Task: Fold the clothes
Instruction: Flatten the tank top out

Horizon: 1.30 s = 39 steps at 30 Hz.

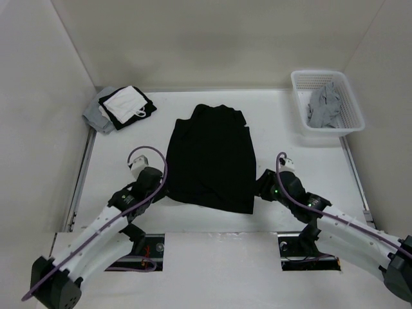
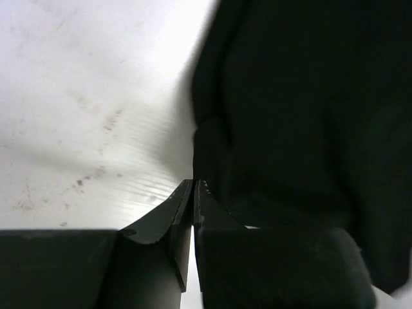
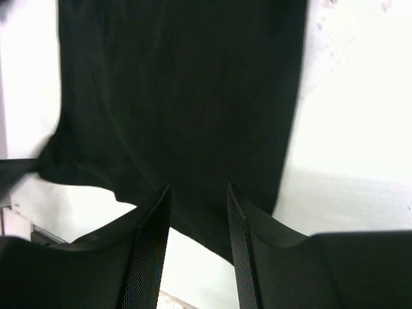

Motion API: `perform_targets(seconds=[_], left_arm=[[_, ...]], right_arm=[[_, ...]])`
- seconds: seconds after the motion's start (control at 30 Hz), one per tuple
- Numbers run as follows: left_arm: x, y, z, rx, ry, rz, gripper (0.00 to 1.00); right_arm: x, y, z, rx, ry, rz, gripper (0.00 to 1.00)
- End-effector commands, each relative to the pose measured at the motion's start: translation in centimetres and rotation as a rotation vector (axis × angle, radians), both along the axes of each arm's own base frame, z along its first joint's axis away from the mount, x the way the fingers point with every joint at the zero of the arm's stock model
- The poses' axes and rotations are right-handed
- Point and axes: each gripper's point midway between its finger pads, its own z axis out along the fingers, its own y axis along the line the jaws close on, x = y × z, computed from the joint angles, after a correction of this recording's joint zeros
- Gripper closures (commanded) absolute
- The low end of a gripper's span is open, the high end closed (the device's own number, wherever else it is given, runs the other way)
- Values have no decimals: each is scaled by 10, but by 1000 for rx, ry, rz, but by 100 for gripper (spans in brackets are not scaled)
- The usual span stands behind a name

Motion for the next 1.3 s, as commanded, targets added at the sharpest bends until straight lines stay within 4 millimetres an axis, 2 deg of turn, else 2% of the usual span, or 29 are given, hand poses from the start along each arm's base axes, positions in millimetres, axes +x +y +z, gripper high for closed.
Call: perform_targets(seconds=[0.0, 0.13, 0.27, 0.43, 0.63, 0.77, 0.97, 1.07, 1.17, 1.27], left_arm=[[0, -1, 56, -87, -135, 24, 98], [-16, 4, 67, -132, -176, 43, 97], [-17, 8, 75, -130, -225, 38, 97], [-17, 2, 76, -123, -254, -5, 97], [-16, -8, 74, -139, -273, -50, 97], [-17, -8, 78, -146, -287, -58, 97], [-14, -8, 80, -148, -296, -57, 97], [-14, -8, 81, -148, -299, -57, 97], [-13, -8, 82, -146, -300, -54, 97], [-12, -7, 87, -150, -312, -49, 97]], right_arm=[[-11, -2, -11, -28, 69, -8, 55], [-27, -3, -16, -98, 135, -4, 55], [-52, -11, -36, -202, 232, -5, 54], [-80, 11, -43, -161, 280, 58, 52], [-69, 11, -53, -125, 262, 13, 57], [-61, 1, -60, -133, 254, -36, 58], [-58, 10, -64, -125, 267, -13, 61], [-58, 14, -67, -121, 277, 3, 72], [-60, 17, -69, -118, 287, 18, 74], [-57, 15, -62, -109, 268, 3, 91]])
